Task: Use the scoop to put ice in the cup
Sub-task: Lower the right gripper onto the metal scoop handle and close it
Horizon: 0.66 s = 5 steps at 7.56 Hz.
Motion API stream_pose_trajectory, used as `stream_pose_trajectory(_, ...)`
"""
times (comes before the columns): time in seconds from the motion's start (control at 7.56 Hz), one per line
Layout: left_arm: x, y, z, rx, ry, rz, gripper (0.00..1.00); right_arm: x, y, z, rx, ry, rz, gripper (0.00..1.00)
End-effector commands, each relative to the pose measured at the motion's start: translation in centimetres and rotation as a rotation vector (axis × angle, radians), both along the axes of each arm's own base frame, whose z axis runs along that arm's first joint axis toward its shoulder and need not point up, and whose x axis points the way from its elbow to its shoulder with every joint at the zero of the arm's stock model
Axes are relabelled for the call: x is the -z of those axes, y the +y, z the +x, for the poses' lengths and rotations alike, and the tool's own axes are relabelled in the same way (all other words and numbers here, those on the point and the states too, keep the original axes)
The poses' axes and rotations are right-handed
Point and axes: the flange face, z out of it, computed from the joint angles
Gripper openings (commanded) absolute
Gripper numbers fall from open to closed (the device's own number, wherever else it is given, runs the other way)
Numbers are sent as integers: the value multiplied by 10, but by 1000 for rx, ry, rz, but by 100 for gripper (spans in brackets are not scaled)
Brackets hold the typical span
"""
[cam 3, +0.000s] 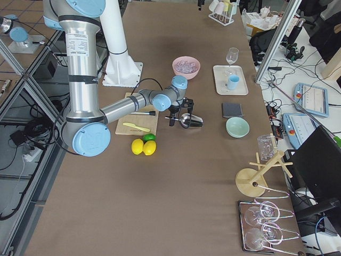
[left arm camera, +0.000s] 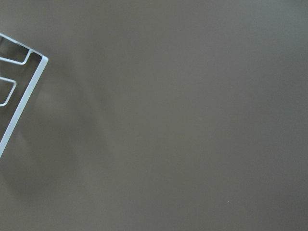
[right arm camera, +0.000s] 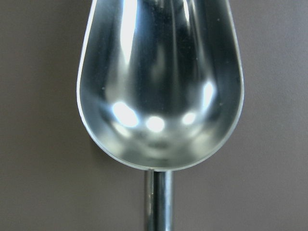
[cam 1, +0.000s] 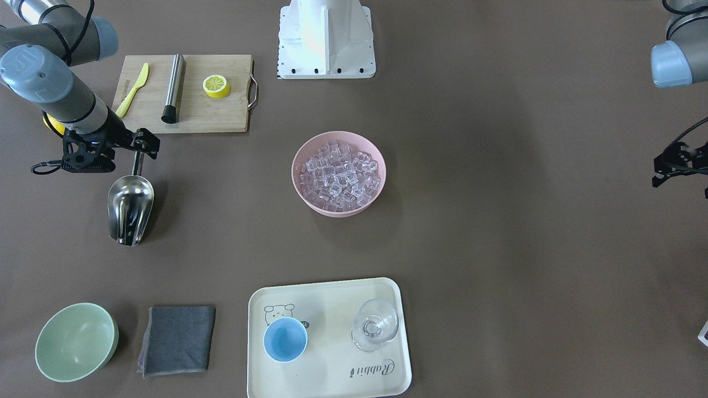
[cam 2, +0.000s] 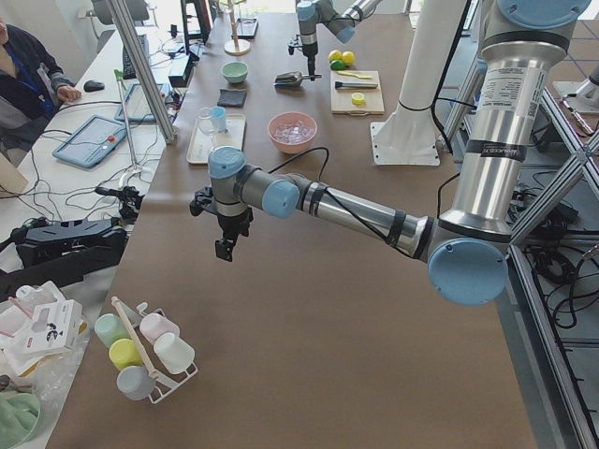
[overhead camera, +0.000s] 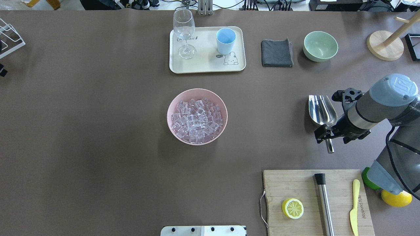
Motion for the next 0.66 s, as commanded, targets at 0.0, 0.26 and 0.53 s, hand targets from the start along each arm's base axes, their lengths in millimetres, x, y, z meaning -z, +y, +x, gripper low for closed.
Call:
stream_pose_trajectory(0.0,53,9,81,-130,25,144,97,3,-3,-9,9,-3,-3,98)
stream_pose_trajectory(0.26,89,27,129,-214,94,295,97,2,-2,-10,12,0,-6,79)
stream_pose_trajectory(0.53,125,43,179,-295,161,407,97,1,-1,-9,11,4,-7,46)
